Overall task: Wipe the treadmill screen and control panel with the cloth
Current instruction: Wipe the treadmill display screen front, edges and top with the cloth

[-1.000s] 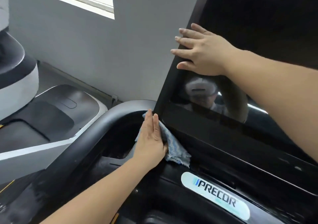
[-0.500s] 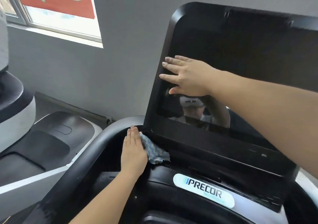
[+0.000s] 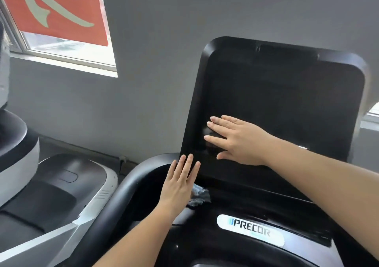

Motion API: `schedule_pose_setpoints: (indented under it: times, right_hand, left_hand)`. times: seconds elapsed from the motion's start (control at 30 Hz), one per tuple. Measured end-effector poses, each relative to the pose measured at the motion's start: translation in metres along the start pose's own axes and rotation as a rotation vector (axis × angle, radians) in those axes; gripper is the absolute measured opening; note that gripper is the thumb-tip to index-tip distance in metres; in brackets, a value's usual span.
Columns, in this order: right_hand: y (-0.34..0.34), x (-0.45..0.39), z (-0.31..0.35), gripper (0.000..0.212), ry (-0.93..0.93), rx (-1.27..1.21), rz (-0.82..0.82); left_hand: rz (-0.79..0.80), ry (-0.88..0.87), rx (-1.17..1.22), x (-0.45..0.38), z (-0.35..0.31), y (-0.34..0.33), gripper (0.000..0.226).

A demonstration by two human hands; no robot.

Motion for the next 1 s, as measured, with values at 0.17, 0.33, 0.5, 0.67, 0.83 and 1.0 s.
schedule_pose_setpoints:
  times: [0.17, 0.33, 0.5, 0.67, 0.83, 1.0]
  right_hand:
    - [-0.009, 0.028, 0.013, 0.061, -0.074, -0.006, 0.008]
    - [-0.021, 0.056, 0.024, 0.066, -0.174, -0.035, 0.053]
    - [-0.034, 0.089, 0.041, 0.075, -0.261, -0.106, 0.089]
    - [-0.04, 0.108, 0.067, 0.094, -0.366, -0.379, 0.058]
    - [-0.035, 0.14, 0.064, 0.041, -0.446, -0.816, -0.307]
    - [-0.019, 0.172, 0.048, 0.08, -0.377, -1.173, -0.21]
  left_hand:
    - [-0.041, -0.18, -0.053, -0.011, 0.018, 0.002, 0.096]
    - [-0.085, -0.416, -0.132, -0.016, 0.022, 0.014, 0.059]
    - [-0.208, -0.474, -0.028, -0.026, -0.009, 0.057, 0.058]
    - [-0.358, -0.454, 0.106, -0.028, -0.053, 0.122, 0.052]
    - [-0.405, -0.335, 0.194, -0.018, -0.087, 0.164, 0.048]
    - [-0.405, -0.253, 0.225, 0.005, -0.118, 0.185, 0.046]
Point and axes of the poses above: each hand's wrist, its own x-axis away from the middle knuckle, its own y-axis out of the back of the hand, z = x × y, the point moved 1 cm from there along -x, towards the middle knuckle, and after that the axes turned 11 degrees about z, right-handed, at the moved point
